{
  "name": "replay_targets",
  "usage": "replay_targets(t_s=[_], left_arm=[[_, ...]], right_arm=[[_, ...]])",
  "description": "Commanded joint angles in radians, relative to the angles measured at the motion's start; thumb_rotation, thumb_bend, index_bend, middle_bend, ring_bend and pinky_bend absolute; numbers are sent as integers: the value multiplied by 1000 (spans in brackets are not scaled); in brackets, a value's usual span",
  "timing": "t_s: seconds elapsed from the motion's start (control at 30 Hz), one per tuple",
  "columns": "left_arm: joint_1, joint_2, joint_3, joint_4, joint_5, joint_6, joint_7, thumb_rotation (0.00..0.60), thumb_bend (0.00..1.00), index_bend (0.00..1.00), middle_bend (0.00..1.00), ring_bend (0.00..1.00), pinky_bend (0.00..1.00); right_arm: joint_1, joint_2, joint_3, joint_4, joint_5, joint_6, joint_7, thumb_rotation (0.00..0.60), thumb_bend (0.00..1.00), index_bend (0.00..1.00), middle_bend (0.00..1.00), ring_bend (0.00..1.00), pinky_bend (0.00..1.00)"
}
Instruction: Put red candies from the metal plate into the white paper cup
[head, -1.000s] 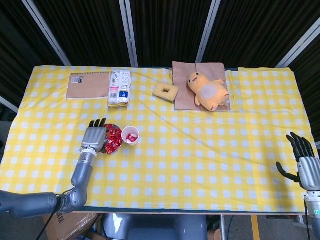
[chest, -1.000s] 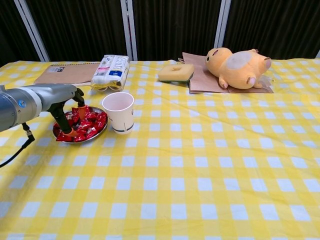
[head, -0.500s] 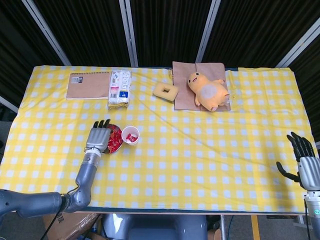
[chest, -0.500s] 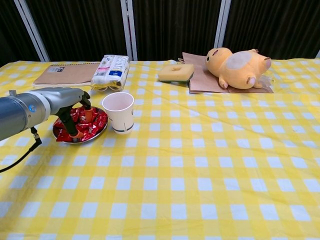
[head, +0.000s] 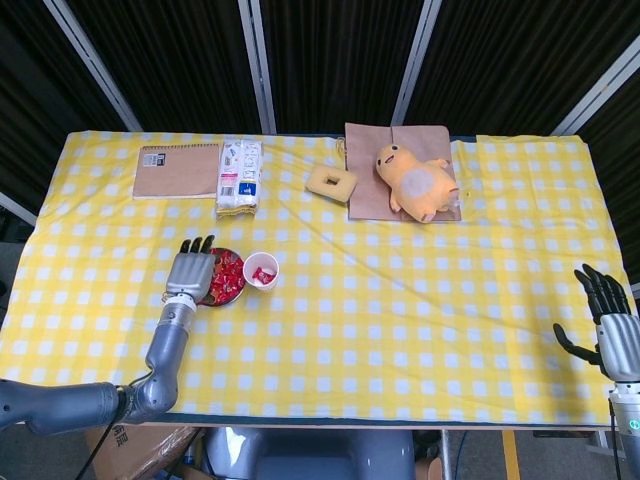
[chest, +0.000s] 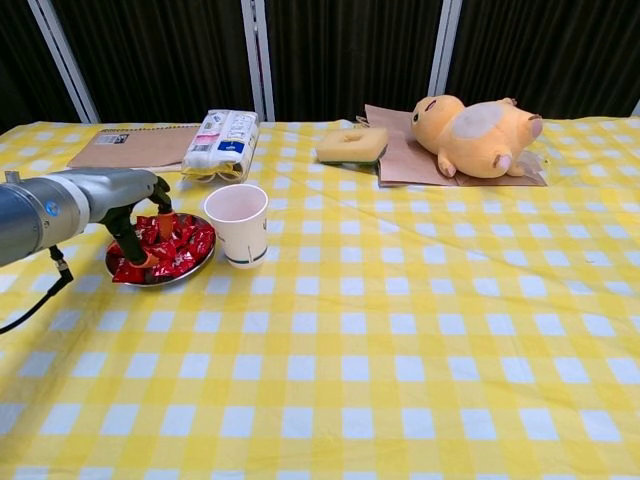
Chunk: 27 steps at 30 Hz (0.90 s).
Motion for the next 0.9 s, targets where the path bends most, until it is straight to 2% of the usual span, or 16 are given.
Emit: replay_targets(t_s=[0.03, 0.23, 0.6, 0.9], left_arm=[[4, 17, -4, -13, 0, 4, 0, 600, 301, 398, 0, 0, 16], [8, 26, -2, -13, -21, -6, 3, 600, 301, 398, 0, 0, 16], [-6, -19, 1, 36, -38, -22, 16, 600, 302, 420, 0, 0, 16], [-9, -37, -1, 60, -44, -27, 21, 600, 370, 445, 0, 0, 16]], right_arm=[[0, -1, 0, 1, 0, 0, 0, 600, 410, 0, 10, 0, 0], [0, -3, -1, 2, -3, 3, -5, 600, 409, 0, 10, 0, 0], [0, -4, 3, 5, 3, 0, -1, 600, 409, 0, 10, 0, 0], [-1, -4, 3, 7, 3, 1, 4, 600, 410, 0, 10, 0, 0]])
